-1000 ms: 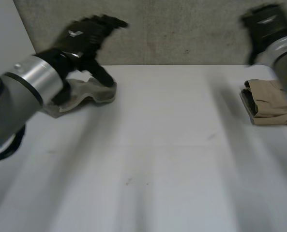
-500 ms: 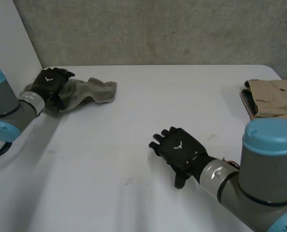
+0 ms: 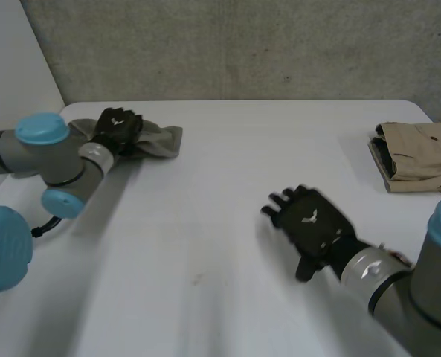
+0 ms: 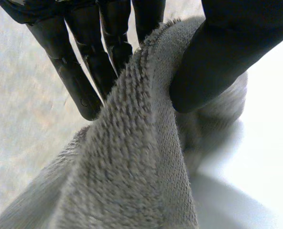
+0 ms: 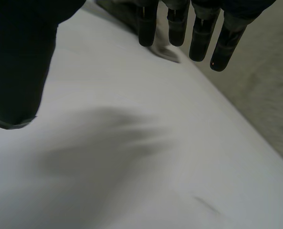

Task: Fold the laundry.

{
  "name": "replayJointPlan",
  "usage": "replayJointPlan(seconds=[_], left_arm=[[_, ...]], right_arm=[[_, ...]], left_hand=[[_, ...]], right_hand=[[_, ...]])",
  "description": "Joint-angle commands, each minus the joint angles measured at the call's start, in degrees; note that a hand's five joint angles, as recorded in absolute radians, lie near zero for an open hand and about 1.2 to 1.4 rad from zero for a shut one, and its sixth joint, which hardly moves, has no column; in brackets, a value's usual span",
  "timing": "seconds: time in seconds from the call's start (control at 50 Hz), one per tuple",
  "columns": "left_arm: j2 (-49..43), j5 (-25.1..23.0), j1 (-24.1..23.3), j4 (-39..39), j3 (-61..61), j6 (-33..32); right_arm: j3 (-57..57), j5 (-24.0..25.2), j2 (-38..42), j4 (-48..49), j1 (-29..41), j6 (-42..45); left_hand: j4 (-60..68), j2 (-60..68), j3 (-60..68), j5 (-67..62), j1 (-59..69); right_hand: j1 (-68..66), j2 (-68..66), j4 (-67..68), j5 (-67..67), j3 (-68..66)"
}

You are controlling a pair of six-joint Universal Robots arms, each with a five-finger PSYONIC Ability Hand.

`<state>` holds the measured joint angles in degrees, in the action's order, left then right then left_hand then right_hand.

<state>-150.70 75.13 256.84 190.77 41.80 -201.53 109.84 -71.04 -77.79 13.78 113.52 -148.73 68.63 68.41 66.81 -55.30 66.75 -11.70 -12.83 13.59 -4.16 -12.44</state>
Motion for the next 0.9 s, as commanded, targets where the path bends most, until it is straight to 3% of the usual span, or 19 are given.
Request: replayJointPlan(seconds=[0.02,0.1,0.14,0.2,0.26,0.28,0.38,0.56,0.64,0.78,0.9], left_arm=[[20.1,1.5,-14.9,5.0,22.0,9.4],[25.9,1.5,-23.6,5.2,28.8,17.9],[25.7,1.9,-28.7,5.2,30.3,22.1],[24.0,2.2,-32.9,5.0,29.8,24.8],[21.9,2.0,-35.4,4.1,28.3,26.6],[21.8,2.0,-35.6,3.3,28.0,26.3],[23.7,2.1,-34.7,2.2,27.8,26.2],[32.6,1.9,-22.0,0.1,32.4,25.7],[34.9,1.4,-17.0,-0.8,34.8,24.3],[35.0,0.2,-6.2,-2.0,37.3,12.0],[30.1,-4.0,3.2,-6.8,36.1,-1.5]], right_arm=[[-6.7,-2.3,-1.2,-0.5,-7.4,-1.7],[-10.5,-6.0,-1.2,-0.7,-9.3,-4.2],[-11.7,-7.2,-1.2,-0.7,-9.5,-5.0],[-13.1,-8.0,-1.0,-0.8,-9.7,-5.8],[-13.2,-8.0,-0.9,-0.8,-9.8,-5.9],[-13.2,-8.0,-0.7,-0.8,-9.8,-6.0],[-12.5,-7.5,-0.4,-0.8,-10.6,-6.0],[-12.8,-6.7,0.6,-2.1,-10.2,-5.5],[-12.7,-4.0,0.5,-7.5,-9.8,-3.9],[-11.6,3.7,-0.9,-22.4,-4.4,0.4],[-5.9,5.0,-3.5,-23.7,0.3,4.4]], left_hand=[[11.4,11.6,13.2,-14.7,13.2],[11.4,11.6,13.2,-14.7,13.2],[11.4,11.6,13.2,-14.7,13.2],[11.4,11.6,13.2,-14.7,13.2],[-34.9,-34.7,-33.1,31.5,-33.0],[-58.6,-58.4,-56.8,55.3,-56.8],[-58.6,-58.4,-56.8,55.3,-56.8],[-58.6,-58.4,-56.8,55.3,-56.8],[-58.6,-58.4,-56.8,55.3,-56.8],[-58.2,-58.0,-56.4,54.9,-56.4],[-58.4,-58.2,-56.6,55.1,-56.5]], right_hand=[[1.7,2.8,-3.6,4.2,2.4],[1.7,2.8,-3.6,4.2,2.4],[1.7,2.8,-3.6,4.2,2.4],[1.7,2.8,-3.6,4.2,2.4],[1.7,2.8,-3.6,4.2,2.4],[1.7,2.8,-3.6,4.2,2.4],[1.7,2.8,-3.6,4.2,2.4],[1.7,2.8,-3.6,4.2,2.4],[1.7,2.8,-3.6,4.2,2.4],[1.7,2.8,-3.6,4.2,2.4],[1.7,2.8,-3.6,4.2,2.4]])
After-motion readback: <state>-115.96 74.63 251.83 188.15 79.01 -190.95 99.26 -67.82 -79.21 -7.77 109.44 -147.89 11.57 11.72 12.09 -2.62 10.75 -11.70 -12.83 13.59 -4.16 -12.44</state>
